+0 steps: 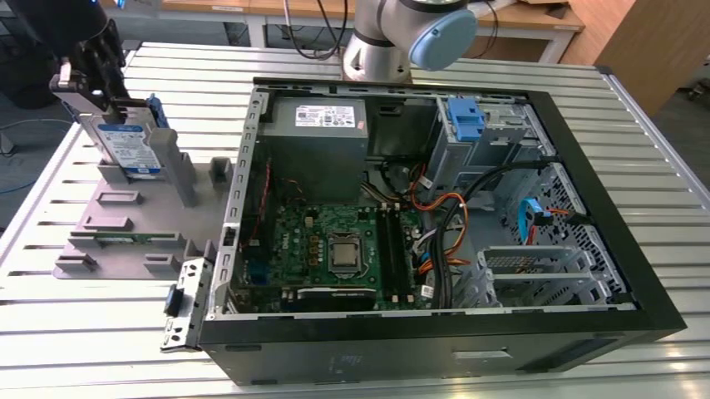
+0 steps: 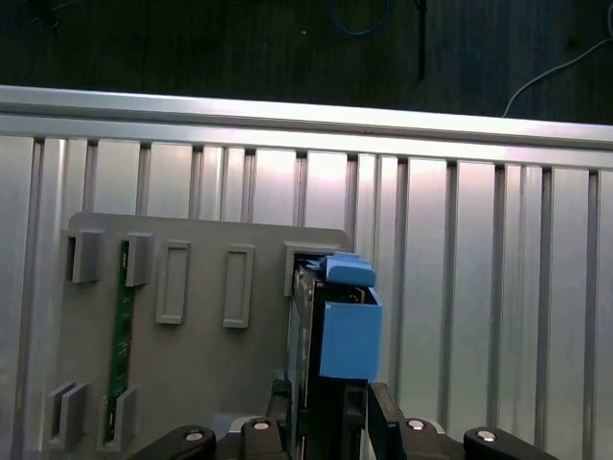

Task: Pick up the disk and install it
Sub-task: 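Pick up the disk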

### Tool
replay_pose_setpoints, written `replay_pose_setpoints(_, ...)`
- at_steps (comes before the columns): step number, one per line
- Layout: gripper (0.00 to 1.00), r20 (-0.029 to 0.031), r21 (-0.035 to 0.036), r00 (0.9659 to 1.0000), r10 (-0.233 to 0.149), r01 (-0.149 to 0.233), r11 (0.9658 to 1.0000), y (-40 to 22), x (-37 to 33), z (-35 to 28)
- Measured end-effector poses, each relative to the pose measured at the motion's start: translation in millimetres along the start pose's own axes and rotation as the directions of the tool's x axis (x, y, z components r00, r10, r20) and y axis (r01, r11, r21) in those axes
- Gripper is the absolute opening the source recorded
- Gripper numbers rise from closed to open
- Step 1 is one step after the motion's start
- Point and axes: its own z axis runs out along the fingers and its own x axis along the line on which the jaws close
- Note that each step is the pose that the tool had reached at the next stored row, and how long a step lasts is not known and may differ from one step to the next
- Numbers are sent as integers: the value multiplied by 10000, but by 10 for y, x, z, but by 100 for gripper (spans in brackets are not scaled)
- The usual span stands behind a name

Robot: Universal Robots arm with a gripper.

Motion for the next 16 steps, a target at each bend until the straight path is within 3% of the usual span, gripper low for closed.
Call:
replay_pose_setpoints(2,44,4,16,9997,252,-252,9997,0,0,2)
replay_pose_setpoints(16,44,13,29,9996,267,-267,9996,12,-1,-2)
